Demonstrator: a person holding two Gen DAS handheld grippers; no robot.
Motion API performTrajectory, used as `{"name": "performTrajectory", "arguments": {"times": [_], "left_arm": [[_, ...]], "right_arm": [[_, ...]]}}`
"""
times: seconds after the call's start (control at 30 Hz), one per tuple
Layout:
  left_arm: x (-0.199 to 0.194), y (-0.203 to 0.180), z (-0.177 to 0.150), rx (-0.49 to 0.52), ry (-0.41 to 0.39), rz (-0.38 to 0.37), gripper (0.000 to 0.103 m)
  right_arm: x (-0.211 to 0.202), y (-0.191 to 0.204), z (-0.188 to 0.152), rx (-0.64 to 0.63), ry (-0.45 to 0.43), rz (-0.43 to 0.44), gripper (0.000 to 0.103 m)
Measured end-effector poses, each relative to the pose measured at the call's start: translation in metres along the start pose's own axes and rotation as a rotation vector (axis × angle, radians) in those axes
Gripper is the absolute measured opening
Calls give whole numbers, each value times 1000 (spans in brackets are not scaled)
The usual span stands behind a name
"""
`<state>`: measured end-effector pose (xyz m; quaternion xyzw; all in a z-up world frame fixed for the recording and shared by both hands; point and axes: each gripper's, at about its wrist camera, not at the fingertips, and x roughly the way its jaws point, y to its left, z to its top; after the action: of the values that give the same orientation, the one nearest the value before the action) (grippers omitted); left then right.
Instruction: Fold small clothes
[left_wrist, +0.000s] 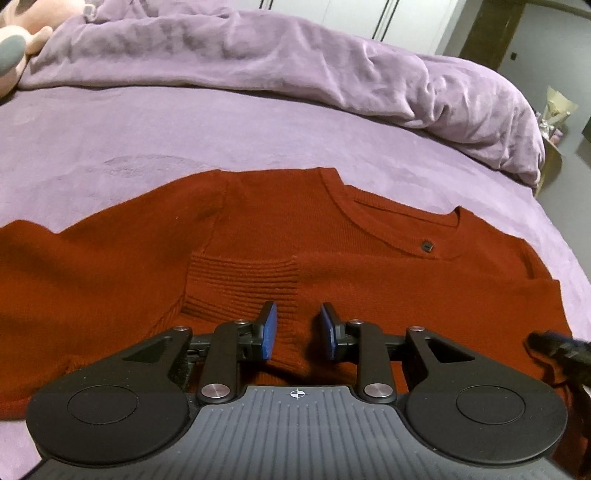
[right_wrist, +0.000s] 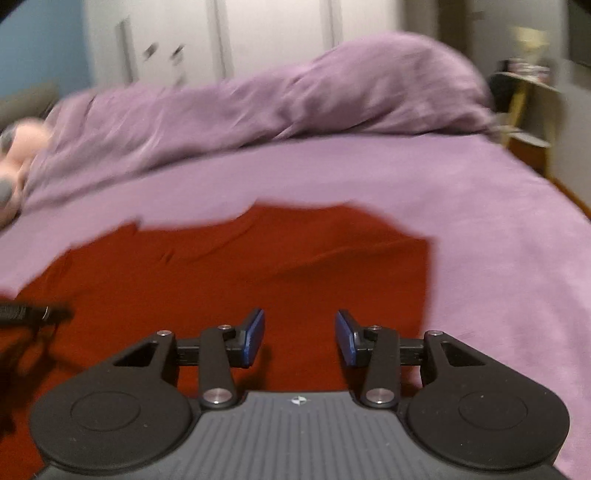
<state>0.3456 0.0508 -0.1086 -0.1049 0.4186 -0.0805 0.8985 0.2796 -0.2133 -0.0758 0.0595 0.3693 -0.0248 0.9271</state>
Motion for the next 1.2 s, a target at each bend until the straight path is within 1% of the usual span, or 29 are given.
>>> {"name": "performTrajectory", "arguments": {"times": [0.03,0.07,0.17,0.23,0.3,0.37,0.4,0.43,0.47,0.53,0.6,0.67,0.77,0.83,0.93,1.03,1.07,1.13,1.2], "left_arm": [[1,0,1,-3,3,1,30],[3,1,2,-7,4,3,30],[10,2,5,2,-4,16,31],[15,1,6,25,-17,24,34],[13,3,7,16,-20,15,34],[3,5,6,-15,-14,11,38],[-3,5,3,-21,-14,1,40],[-12,4,-1,-19,-16,-10,45],[-19,4,-4,-15,-20,-13,51],[-29,4,-12,-13,-21,-28,54],[-30,4,-16,-9,-18,-32,56],[-28,5,-18,-8,-18,-26,56],[-26,6,-17,-33,-23,-31,61],[-26,7,-17,-52,-29,-29,61],[-26,6,-20,-44,-34,-20,61],[-30,3,-23,-23,-29,-9,62],[-32,4,-24,-23,-25,-12,64],[-35,7,-25,-41,-7,-16,68],[-37,12,-27,-70,4,-25,68]], "right_arm": [[8,7,-2,-31,34,-19,34],[17,11,-5,-51,52,-45,34],[30,16,-8,-108,18,-110,34],[41,18,-10,-122,9,-131,34],[45,23,-5,-141,9,-145,35],[43,26,0,-148,17,-144,35],[37,25,0,-128,17,-127,35],[32,25,4,-99,13,-97,36],[22,23,0,-67,5,-61,37],[6,21,-10,-30,-11,-27,44],[-1,21,-24,-35,-18,-42,45],[-3,23,-33,-83,-38,-61,45],[0,29,-31,-104,-37,-82,45],[3,30,-31,-106,-40,-92,46],[5,33,-34,-124,-51,-104,46],[4,36,-33,-143,-40,-118,46],[2,37,-32,-149,-32,-125,46],[-4,40,-30,-153,-19,-138,46],[-10,40,-33,-162,-19,-143,46]]}}
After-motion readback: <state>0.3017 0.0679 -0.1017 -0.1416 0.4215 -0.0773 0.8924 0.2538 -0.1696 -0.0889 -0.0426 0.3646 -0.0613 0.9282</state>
